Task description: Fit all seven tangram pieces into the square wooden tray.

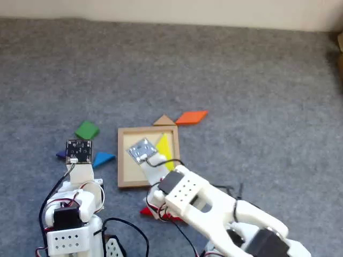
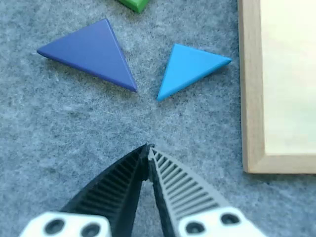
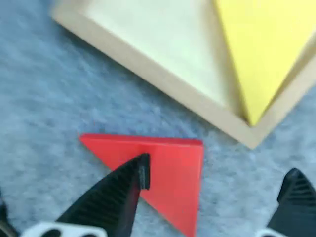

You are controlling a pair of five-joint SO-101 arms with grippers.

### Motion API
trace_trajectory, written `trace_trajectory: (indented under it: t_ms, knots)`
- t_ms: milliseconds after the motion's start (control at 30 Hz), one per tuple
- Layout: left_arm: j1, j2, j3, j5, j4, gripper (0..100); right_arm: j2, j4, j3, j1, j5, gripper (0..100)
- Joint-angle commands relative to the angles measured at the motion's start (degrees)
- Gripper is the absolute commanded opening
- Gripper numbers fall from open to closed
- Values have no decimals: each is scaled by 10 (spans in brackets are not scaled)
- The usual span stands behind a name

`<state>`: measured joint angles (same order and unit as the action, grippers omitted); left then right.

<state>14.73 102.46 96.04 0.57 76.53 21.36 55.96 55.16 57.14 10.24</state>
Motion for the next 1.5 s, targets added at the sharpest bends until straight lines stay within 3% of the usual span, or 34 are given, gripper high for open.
trace_trajectory:
  t_ms: [0, 167, 533, 667, 867, 1033, 1267, 1467]
  knots:
    - [7, 19, 11, 5, 3, 13, -76, -30, 11, -51, -13, 390]
    - [7, 19, 11, 5, 3, 13, -102, -22, 15, -120, -101, 390]
    - [7, 19, 11, 5, 3, 13, -102, 22, 11, -256, -159, 390]
    - [7, 19, 11, 5, 3, 13, -102, 24, -22, -275, -159, 390]
    - [7, 19, 11, 5, 3, 13, -94, 142, -133, -278, -159, 390]
    - [7, 19, 11, 5, 3, 13, -43, 174, -181, -249, -163, 391]
    - [7, 19, 11, 5, 3, 13, 13, 162, -84, -158, -165, 392]
    - [7, 19, 11, 5, 3, 13, 12, 36, 27, -153, -232, 392]
